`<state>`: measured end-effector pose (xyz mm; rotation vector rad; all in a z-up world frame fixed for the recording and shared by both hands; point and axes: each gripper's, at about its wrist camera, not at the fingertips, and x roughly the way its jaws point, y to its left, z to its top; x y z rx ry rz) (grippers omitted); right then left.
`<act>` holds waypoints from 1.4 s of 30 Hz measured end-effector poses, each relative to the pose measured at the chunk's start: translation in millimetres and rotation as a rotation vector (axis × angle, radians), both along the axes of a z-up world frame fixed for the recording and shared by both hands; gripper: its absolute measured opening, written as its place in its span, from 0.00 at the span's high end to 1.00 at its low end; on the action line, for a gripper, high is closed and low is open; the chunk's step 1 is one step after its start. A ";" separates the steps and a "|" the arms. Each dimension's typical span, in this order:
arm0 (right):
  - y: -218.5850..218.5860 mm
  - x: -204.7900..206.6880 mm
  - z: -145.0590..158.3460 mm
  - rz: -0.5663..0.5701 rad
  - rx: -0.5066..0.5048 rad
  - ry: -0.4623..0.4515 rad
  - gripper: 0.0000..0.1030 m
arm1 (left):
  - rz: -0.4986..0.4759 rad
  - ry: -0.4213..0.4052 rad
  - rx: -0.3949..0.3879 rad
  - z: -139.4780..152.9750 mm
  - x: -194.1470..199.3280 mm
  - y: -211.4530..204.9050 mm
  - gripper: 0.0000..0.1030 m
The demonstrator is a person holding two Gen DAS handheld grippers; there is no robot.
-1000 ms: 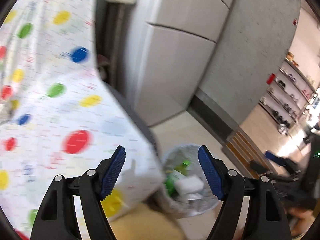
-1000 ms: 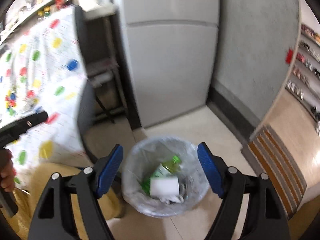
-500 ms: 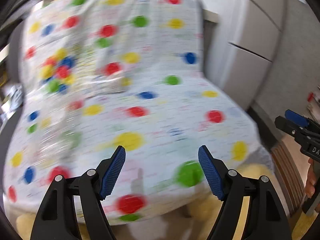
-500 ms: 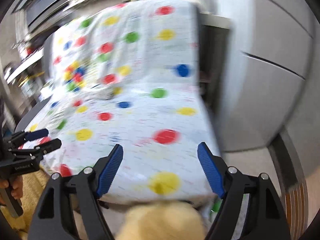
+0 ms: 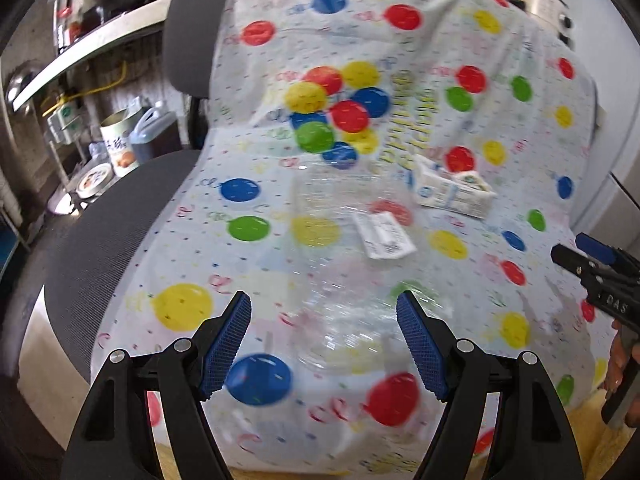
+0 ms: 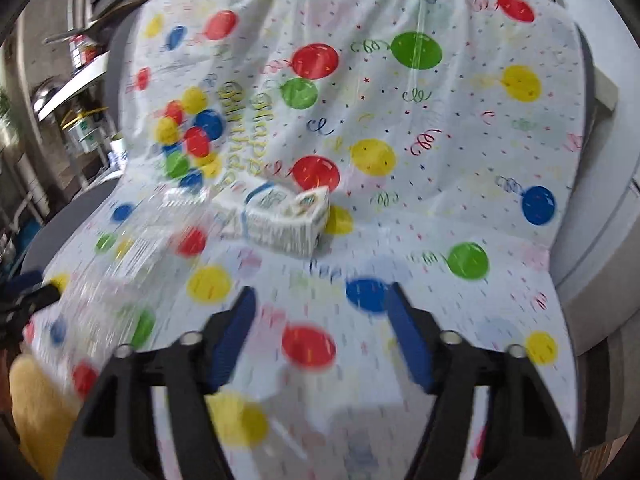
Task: Collect trash
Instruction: 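Move both open grippers back over the chair toward the carton and tray, then grasp the milk carton with the right gripper while the left gripper grasps the clear plastic tray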
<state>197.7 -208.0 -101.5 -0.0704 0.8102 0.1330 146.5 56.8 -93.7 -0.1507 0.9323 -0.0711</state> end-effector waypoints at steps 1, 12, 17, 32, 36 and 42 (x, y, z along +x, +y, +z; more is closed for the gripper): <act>0.3 10.3 -1.0 -0.016 0.007 0.004 0.54 | 0.019 0.008 -0.007 -2.6 6.3 7.3 0.27; 17.3 87.1 -22.7 -0.009 0.124 0.133 0.41 | 0.045 0.031 -0.020 -19.6 39.6 29.8 0.27; 40.6 62.7 -31.6 0.152 0.155 0.216 0.41 | 0.021 0.046 -0.034 -26.9 39.1 27.3 0.27; 40.0 73.7 -19.9 0.380 0.018 0.103 0.07 | 0.037 0.050 -0.036 -18.2 35.8 31.3 0.27; 43.2 91.8 -32.0 0.429 0.046 0.139 0.06 | 0.042 0.061 -0.035 -19.4 38.2 32.0 0.27; 51.4 105.6 -46.8 0.416 0.033 0.171 0.12 | 0.037 0.081 -0.047 -25.0 43.9 29.4 0.27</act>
